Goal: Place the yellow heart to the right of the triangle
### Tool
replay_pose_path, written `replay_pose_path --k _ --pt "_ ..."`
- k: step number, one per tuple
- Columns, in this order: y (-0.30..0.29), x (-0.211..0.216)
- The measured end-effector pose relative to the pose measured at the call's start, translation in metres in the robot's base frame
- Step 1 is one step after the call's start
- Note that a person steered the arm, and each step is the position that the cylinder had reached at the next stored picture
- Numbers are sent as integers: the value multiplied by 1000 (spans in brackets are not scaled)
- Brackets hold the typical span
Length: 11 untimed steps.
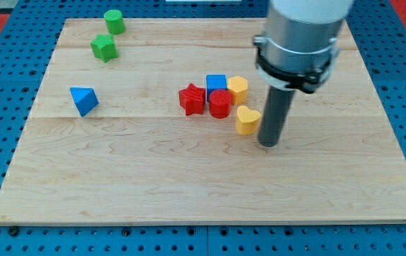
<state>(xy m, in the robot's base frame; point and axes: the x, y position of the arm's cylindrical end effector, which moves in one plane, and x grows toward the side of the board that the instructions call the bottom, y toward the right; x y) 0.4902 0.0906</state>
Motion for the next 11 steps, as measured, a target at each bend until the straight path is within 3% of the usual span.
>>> replay_pose_path --k 1,2,3,4,5,6,7,8,9,10,11 --pt "57 -26" --pt "-12 -41" --pt "-131 -20" --pt "-145 -10" --pt "-107 48" --pt "-172 54" --pt "-214 -12" --pt "-226 -48" --pt "-240 -19" --pt "-273 -36" --pt "-256 -76"
